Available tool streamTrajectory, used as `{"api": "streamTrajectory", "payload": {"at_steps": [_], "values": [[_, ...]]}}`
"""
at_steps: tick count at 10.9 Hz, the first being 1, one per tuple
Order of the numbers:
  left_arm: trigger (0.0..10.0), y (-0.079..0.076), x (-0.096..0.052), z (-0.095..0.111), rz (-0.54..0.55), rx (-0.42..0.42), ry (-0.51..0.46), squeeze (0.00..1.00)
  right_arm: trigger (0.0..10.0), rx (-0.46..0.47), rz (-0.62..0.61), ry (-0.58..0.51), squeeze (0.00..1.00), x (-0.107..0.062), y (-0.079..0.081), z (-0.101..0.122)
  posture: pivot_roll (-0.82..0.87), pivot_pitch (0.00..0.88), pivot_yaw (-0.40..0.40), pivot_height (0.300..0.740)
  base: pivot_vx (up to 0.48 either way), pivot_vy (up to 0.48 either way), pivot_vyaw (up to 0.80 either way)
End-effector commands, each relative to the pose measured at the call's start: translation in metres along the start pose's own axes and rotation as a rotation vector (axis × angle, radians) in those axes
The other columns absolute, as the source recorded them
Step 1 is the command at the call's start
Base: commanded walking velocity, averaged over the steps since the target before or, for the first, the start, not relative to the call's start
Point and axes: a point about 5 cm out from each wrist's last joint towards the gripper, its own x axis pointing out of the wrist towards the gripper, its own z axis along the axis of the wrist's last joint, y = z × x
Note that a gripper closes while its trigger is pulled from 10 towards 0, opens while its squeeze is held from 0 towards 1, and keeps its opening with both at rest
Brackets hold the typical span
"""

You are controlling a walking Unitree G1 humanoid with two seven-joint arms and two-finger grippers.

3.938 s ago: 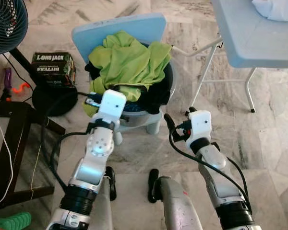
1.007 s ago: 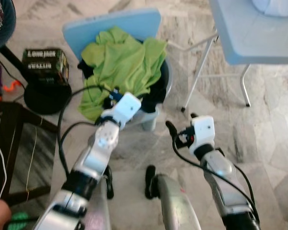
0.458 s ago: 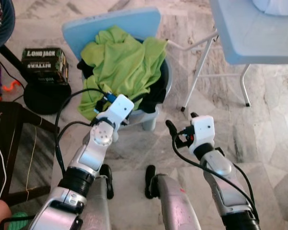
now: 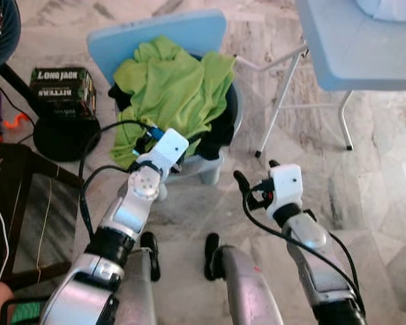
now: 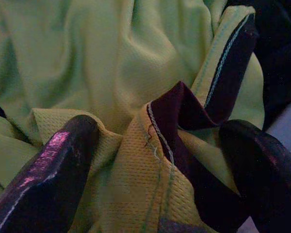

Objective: Hang hanger

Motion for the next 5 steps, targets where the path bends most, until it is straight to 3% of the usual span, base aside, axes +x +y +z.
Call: {"api": "streamTrajectory", "payload": {"at_steps": [1, 2, 3, 5], "values": [[10.0, -0.0052, 0.0004, -0.0020, -0.010, -0.017, 0.002, 0.98, 10.0, -0.004, 0.002, 0.026, 0.00, -0.0050, 0.0006, -0.0058, -0.05, 0.403, -0.118, 0.740, 0.000, 0.000, 0.00], [10.0, -0.0075, 0.0039, -0.0005, -0.022, -0.015, 0.010, 1.00, 10.0, -0.004, 0.001, 0.027, 0.00, -0.0064, 0.0010, -0.0059, -0.06, 0.405, -0.115, 0.740, 0.000, 0.000, 0.00], [10.0, -0.0093, 0.0052, 0.0009, -0.029, -0.013, 0.010, 0.00, 10.0, -0.004, -0.001, 0.028, 0.00, -0.0072, 0.0009, -0.0060, -0.06, 0.406, -0.115, 0.740, 0.000, 0.000, 0.00], [10.0, -0.0118, 0.0092, 0.0067, -0.046, 0.003, -0.006, 0.00, 10.0, -0.006, -0.003, 0.030, 0.00, -0.0090, 0.0012, -0.0064, -0.06, 0.413, -0.106, 0.740, 0.000, 0.000, 0.00]]}}
